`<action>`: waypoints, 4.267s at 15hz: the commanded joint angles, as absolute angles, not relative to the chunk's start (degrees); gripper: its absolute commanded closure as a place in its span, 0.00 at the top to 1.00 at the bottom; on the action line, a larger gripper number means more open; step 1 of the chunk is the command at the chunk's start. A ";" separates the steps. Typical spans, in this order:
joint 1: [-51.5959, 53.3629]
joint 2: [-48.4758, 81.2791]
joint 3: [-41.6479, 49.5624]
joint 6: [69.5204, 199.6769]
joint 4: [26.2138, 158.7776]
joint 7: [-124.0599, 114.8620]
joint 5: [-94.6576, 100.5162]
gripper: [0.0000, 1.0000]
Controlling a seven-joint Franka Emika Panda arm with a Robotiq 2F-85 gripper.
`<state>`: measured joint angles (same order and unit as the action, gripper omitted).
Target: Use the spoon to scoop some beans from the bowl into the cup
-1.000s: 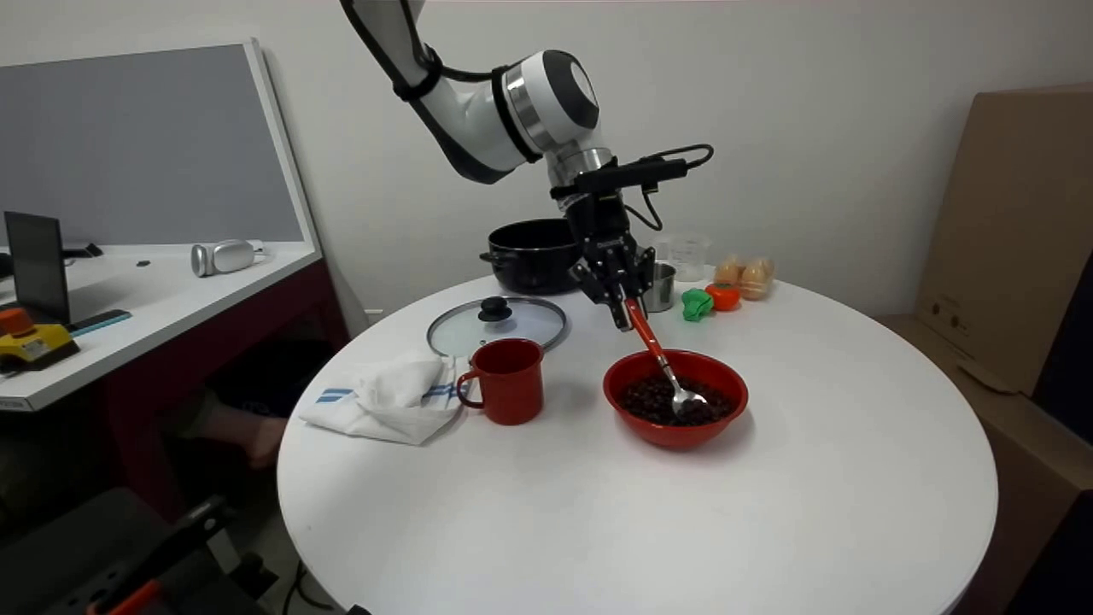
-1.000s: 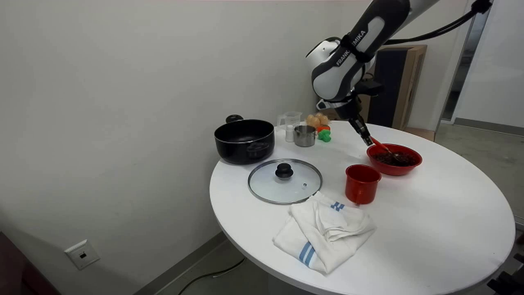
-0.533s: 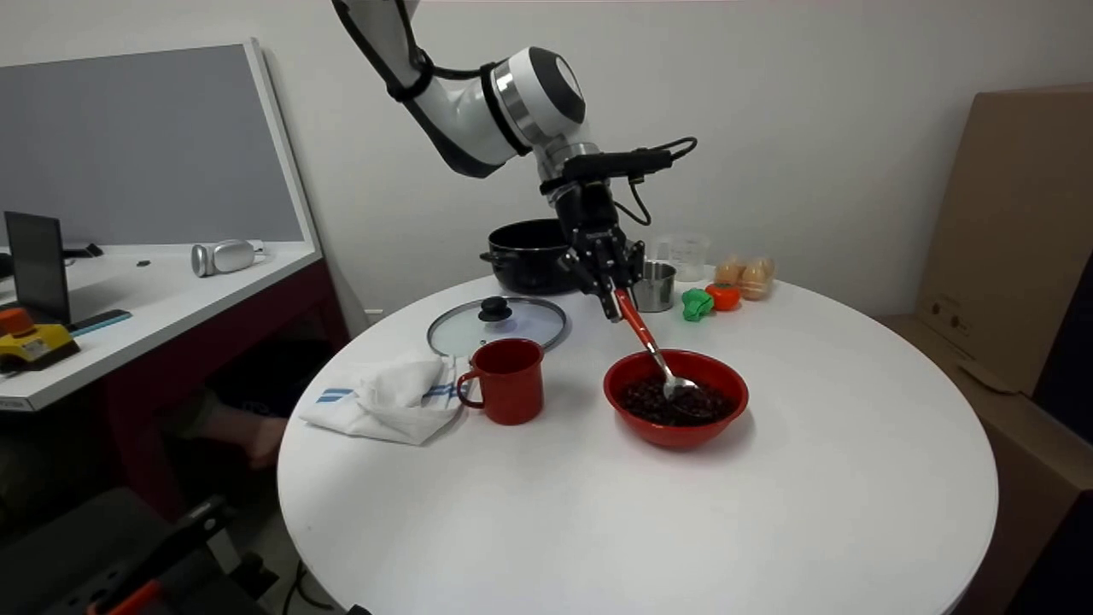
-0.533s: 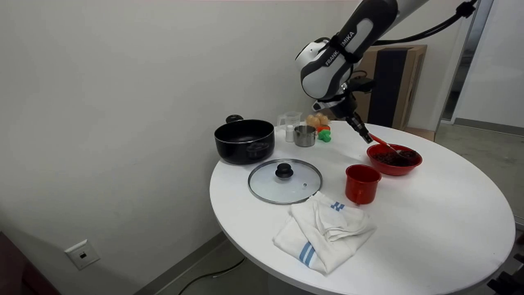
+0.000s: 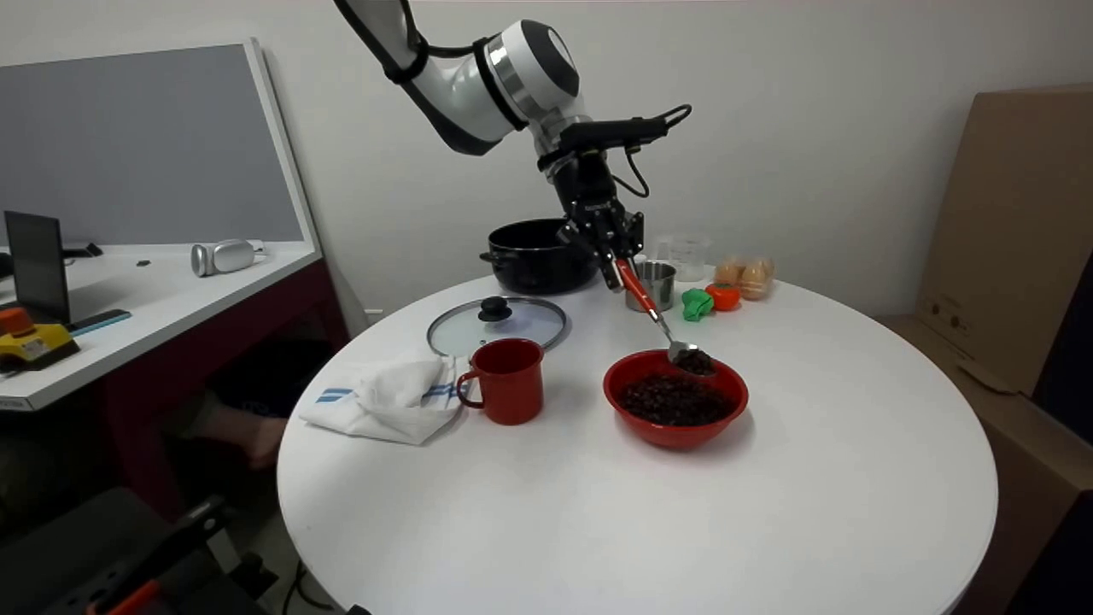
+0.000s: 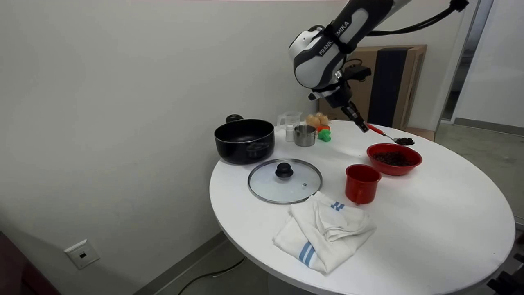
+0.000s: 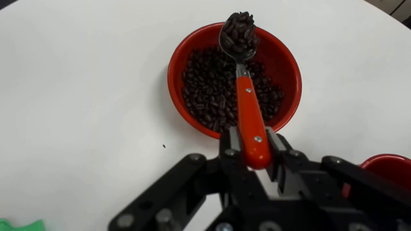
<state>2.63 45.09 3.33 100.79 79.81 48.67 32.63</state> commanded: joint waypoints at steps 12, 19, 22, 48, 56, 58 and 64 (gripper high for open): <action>8.24 28.57 -2.30 101.22 98.67 46.15 42.58 0.05; 8.50 17.83 -7.39 102.86 113.56 45.97 45.88 0.05; 8.37 14.11 -9.48 106.73 119.44 46.61 46.13 0.05; 13.01 10.66 -15.75 116.19 125.87 58.72 44.65 0.05; 11.86 9.36 -15.43 118.57 127.00 64.10 39.90 0.05; 11.42 9.05 -15.19 118.58 127.15 65.60 37.78 0.05; 10.13 8.80 -13.96 118.73 127.20 69.39 34.29 0.05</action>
<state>10.74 10.16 -14.80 117.82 126.57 66.09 36.17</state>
